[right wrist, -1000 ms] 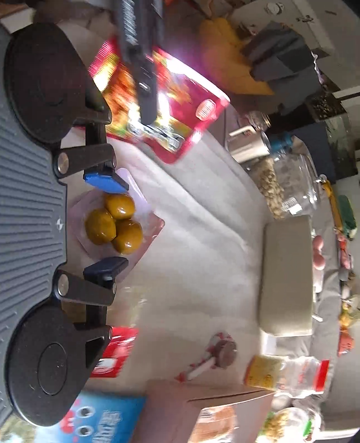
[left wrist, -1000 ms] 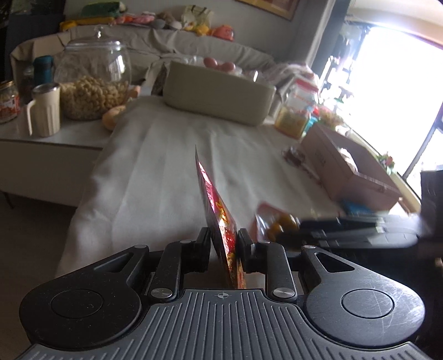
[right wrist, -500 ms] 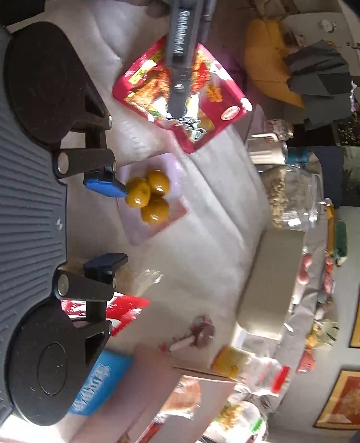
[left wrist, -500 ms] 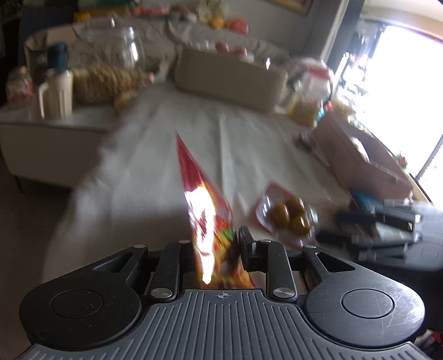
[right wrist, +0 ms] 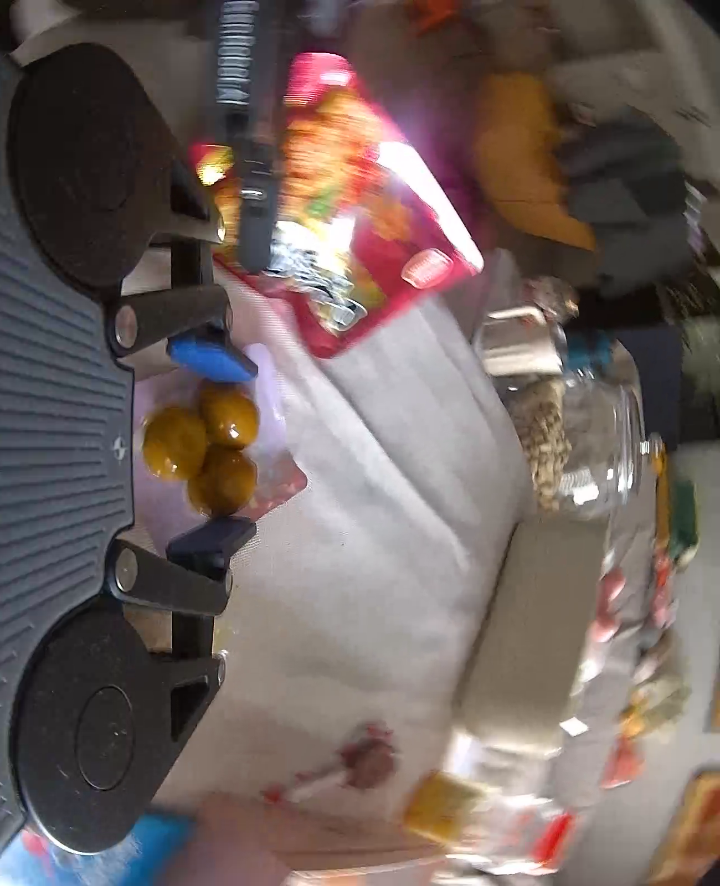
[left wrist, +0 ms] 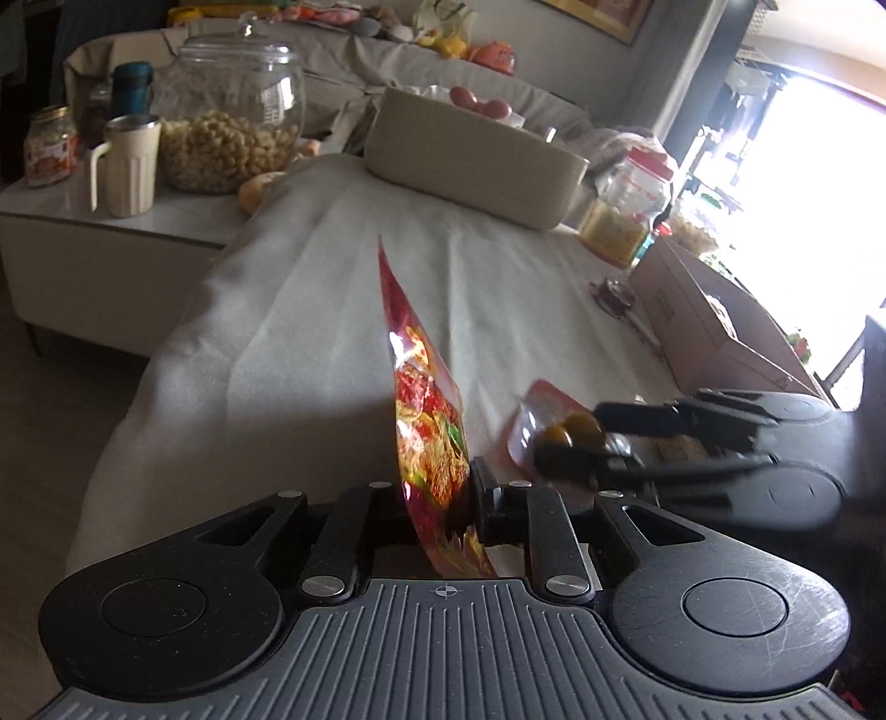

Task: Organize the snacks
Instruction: 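Grasp the pink tray of yellow round snacks with the right tool, then carry the snack tray with the right tool while the left tool carries the chicken bag into the box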

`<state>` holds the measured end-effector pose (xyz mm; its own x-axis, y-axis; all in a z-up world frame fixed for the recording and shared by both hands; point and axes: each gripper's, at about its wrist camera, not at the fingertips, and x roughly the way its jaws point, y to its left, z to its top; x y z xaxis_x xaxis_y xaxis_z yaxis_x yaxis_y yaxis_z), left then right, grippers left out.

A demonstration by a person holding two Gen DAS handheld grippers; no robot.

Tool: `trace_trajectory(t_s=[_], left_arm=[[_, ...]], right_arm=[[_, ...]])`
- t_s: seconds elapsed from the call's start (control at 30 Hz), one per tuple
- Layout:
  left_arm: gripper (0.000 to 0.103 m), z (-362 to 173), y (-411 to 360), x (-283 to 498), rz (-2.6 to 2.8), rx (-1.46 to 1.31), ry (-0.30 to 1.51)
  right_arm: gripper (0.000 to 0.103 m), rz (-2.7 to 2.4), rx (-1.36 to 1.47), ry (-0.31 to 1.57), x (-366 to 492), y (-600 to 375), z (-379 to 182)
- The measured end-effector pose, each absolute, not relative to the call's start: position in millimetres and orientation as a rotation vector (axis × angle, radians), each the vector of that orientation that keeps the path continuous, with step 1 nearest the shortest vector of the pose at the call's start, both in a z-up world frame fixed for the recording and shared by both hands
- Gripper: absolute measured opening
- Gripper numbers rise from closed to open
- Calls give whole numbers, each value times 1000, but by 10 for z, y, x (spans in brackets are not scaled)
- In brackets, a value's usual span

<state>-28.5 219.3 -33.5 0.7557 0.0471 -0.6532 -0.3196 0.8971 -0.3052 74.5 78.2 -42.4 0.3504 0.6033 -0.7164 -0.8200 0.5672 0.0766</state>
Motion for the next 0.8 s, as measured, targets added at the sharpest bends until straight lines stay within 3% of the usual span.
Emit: trace_trajectory(t_s=[0.43, 0.67, 0.8], left_arm=[[18, -138, 1874, -383, 123, -364, 619], [18, -138, 1899, -22, 152, -325, 537], [27, -182, 1971, 409, 179, -266, 566]], right_arm=[[52, 853, -190, 710, 479, -454, 182], [52, 756, -186, 748, 480, -704, 58], [52, 752, -172, 773, 559, -667, -71]])
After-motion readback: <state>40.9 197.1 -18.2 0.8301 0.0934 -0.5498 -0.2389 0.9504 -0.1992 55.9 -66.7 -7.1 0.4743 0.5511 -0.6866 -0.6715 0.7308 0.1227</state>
